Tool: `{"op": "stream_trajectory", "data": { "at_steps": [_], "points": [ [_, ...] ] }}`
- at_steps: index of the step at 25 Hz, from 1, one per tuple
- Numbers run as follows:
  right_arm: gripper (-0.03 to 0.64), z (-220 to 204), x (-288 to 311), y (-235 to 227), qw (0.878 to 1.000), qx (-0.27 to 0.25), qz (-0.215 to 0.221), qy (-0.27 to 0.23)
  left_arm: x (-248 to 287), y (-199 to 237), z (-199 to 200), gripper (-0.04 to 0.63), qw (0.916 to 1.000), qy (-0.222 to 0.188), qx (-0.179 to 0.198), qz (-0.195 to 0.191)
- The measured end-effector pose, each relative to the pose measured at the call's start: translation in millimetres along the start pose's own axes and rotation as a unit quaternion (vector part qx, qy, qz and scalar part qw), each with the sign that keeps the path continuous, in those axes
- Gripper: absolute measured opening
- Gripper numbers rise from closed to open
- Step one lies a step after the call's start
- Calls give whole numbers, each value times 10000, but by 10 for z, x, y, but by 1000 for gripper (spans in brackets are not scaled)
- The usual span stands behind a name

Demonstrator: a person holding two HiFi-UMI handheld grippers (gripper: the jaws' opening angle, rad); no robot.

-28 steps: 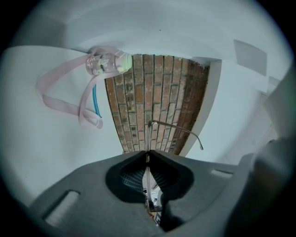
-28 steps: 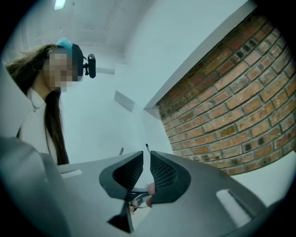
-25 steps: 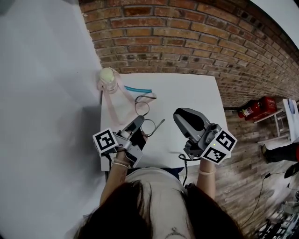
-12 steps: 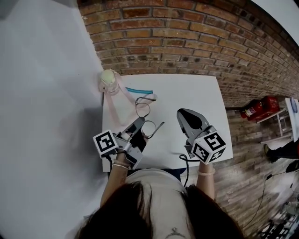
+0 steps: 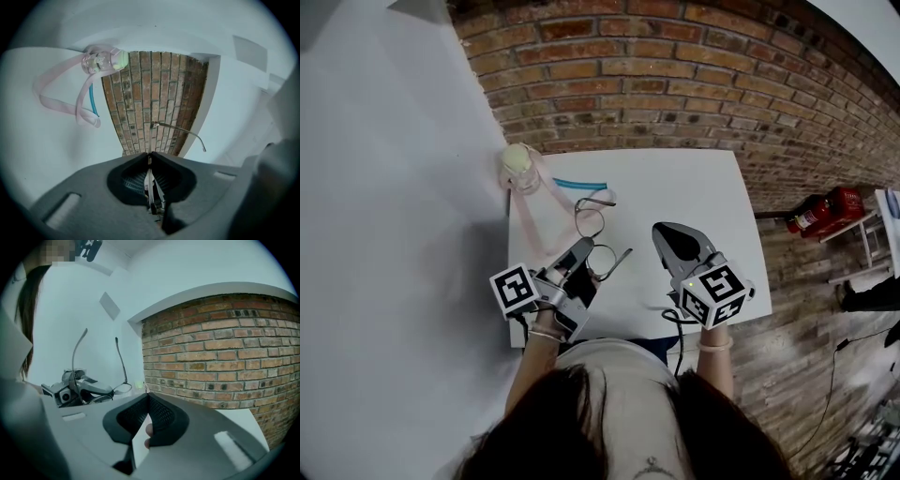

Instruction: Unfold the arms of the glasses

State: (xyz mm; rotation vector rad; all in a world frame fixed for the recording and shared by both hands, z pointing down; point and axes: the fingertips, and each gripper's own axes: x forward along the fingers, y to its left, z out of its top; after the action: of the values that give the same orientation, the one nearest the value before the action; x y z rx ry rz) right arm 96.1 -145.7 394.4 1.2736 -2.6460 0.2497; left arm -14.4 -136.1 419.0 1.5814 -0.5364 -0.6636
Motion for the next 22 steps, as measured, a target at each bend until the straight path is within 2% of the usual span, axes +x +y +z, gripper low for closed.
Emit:
{"op": "stream_trajectory", "data": {
  "at_steps": [22],
  "points": [
    [6, 10, 14, 5, 10000, 1, 28, 46, 65, 61, -44, 25, 9999, 129, -71, 86]
  ]
}}
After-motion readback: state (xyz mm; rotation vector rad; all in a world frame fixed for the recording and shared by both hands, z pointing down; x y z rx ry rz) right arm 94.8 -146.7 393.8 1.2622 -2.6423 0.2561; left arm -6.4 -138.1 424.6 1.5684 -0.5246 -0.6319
